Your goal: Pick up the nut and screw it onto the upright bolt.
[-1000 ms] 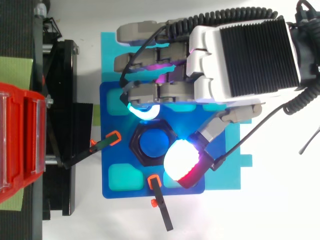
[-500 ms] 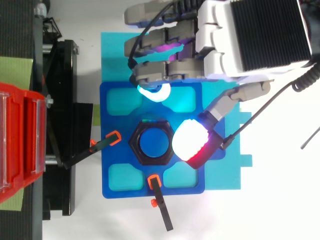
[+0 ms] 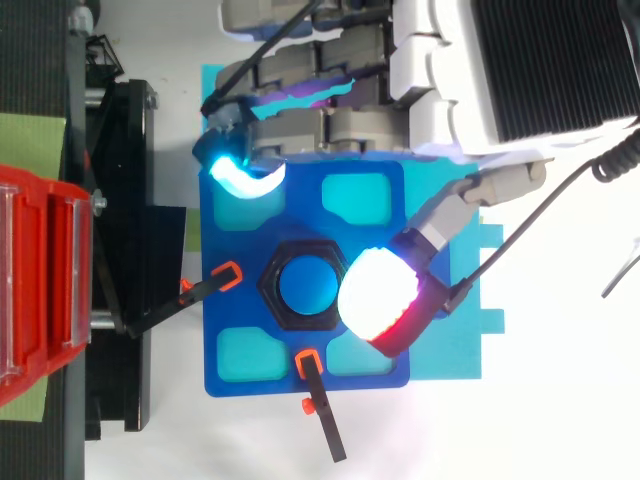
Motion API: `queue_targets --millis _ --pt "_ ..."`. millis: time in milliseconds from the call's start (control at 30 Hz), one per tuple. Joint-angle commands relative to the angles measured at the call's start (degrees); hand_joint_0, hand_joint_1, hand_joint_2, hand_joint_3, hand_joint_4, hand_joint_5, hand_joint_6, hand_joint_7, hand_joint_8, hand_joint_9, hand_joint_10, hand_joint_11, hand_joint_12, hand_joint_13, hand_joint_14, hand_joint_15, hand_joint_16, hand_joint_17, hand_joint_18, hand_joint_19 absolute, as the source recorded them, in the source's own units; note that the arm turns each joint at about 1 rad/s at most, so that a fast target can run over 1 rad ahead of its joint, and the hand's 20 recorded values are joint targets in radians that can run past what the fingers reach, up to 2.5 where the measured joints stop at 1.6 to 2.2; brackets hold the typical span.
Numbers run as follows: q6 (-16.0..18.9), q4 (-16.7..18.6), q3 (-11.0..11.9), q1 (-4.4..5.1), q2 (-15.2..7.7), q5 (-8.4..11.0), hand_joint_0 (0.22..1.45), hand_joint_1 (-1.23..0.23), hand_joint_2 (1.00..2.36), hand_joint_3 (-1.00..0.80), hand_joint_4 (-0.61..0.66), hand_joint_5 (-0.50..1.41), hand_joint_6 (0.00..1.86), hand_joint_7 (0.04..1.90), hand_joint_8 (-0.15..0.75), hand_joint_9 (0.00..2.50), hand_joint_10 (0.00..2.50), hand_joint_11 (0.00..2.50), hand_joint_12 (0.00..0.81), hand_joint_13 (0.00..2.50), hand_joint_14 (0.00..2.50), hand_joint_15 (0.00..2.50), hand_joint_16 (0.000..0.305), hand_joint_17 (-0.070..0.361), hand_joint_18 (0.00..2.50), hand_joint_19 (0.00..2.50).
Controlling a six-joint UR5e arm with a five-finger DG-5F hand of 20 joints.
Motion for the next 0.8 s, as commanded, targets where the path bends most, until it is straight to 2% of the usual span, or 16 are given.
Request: queue_targets --millis 0,233,300,533,767 --pt "-0.2 -0.2 -0.1 0.54 0.0 0.46 0.50 -0.16 1.00 -0.50 0.20 -0.07 0.50 0.76 0.197 1.05 0.00 0.00 0.213 0.62 0.00 0.00 0.025 0.056 0.24 0.00" --pt "-0.3 0.5 -2.7 2.56 0.0 4.23 0.50 -0.15 1.00 -0.50 0.20 -0.08 0.50 0.73 0.192 0.98 0.00 0.00 0.222 0.57 0.00 0.00 0.027 0.061 0.21 0.00" --pt "-0.3 0.4 -2.7 3.18 0.0 5.38 0.49 -0.15 1.00 -0.50 0.19 -0.09 0.50 0.70 0.186 0.92 0.00 0.00 0.227 0.56 0.00 0.00 0.027 0.062 0.19 0.00" --pt "-0.3 0.3 -2.8 4.41 0.0 5.55 0.48 -0.14 1.00 -0.50 0.17 -0.14 0.50 0.61 0.182 0.66 0.00 0.00 0.251 0.43 0.00 0.00 0.030 0.068 0.05 0.00" --pt "-0.3 -0.1 -2.8 4.85 -0.1 6.26 0.48 -0.13 1.00 -0.50 0.16 -0.15 0.50 0.60 0.184 0.58 0.00 0.00 0.267 0.33 0.00 0.00 0.031 0.071 0.00 0.00"
